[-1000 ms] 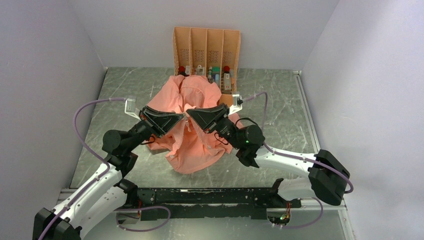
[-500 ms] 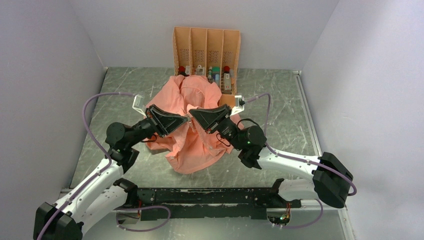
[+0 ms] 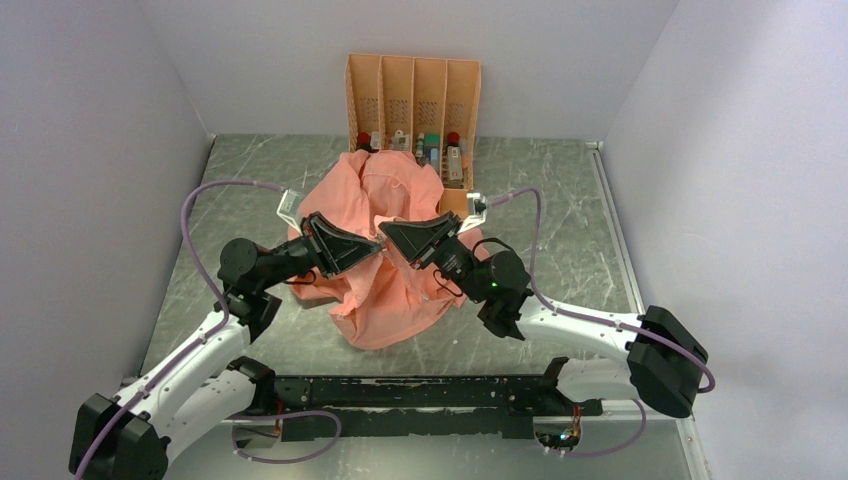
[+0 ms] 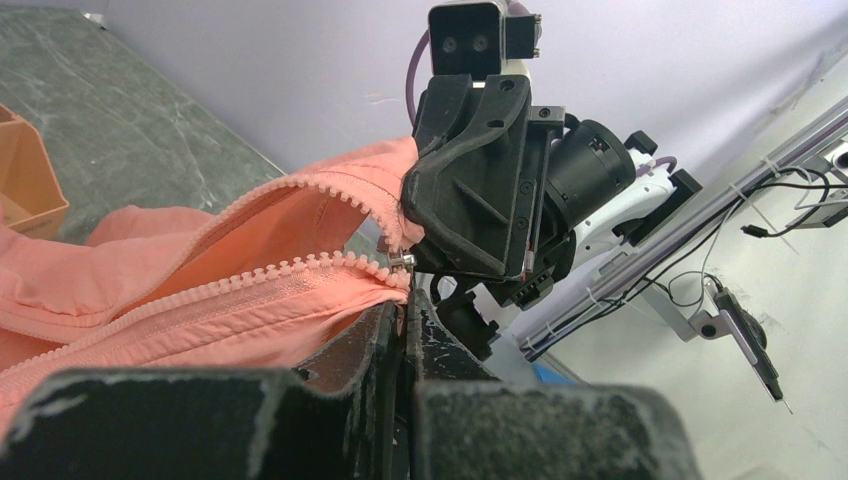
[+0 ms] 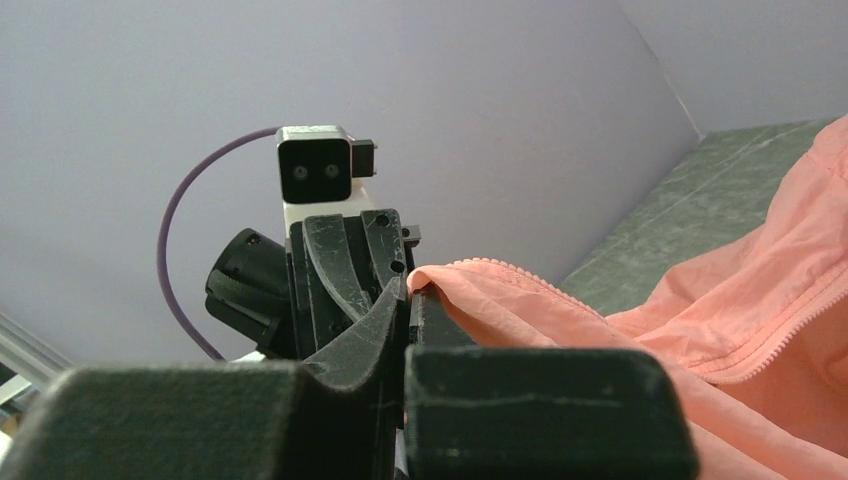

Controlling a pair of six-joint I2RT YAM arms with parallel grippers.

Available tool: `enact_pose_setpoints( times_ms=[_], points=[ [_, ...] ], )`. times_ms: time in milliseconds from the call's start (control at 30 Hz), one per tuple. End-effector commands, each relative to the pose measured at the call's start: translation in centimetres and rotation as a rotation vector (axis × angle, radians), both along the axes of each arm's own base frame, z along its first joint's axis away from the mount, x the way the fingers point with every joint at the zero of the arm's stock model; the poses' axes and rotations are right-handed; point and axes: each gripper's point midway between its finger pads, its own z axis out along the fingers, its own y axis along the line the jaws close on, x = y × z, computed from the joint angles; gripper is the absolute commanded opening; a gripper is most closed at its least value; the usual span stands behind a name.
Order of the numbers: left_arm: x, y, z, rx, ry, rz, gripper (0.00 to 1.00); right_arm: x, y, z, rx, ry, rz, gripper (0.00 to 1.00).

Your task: Zip up the jacket

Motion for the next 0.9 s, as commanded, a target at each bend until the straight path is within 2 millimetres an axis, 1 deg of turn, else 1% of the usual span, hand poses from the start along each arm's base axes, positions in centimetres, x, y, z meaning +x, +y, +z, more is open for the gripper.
enact_pose_setpoints(
  times_ms=[0,200,267,467,667,767,867],
  points=[
    [-2.1,-0.6,-1.5,0.046,0.015,-0.125,0.08,0.5,-1.4,1.1,0.046,0.005,-0.051,0.00],
    [-1.9,-0.7,-2.8,0.064,0.051,-0.136,0.08,0.1,-1.3,-1.0,-0.033,0.045,-0.031,0.00],
    [-1.8,-0.8,-3.3,0.065,0.070,-0.138,0.08,0.0,-1.2,-2.1,-0.068,0.070,-0.027,0.01],
    [-1.9,-0.9,-4.1,0.054,0.097,-0.154,0.08,-0.2,-1.6,-4.2,-0.120,0.125,-0.027,0.20],
    [-1.7,-1.0,-4.6,0.050,0.116,-0.161,0.08,-0.6,-2.2,-5.9,-0.194,0.166,-0.028,0.46],
    [-1.8,-1.1,-4.7,0.045,0.119,-0.170,0.08,-0.9,-2.7,-6.7,-0.237,0.178,-0.033,0.54],
    [-1.8,-1.2,-4.7,0.040,0.124,-0.177,0.08,-1.3,-3.4,-7.7,-0.292,0.194,-0.038,0.59]
  ],
)
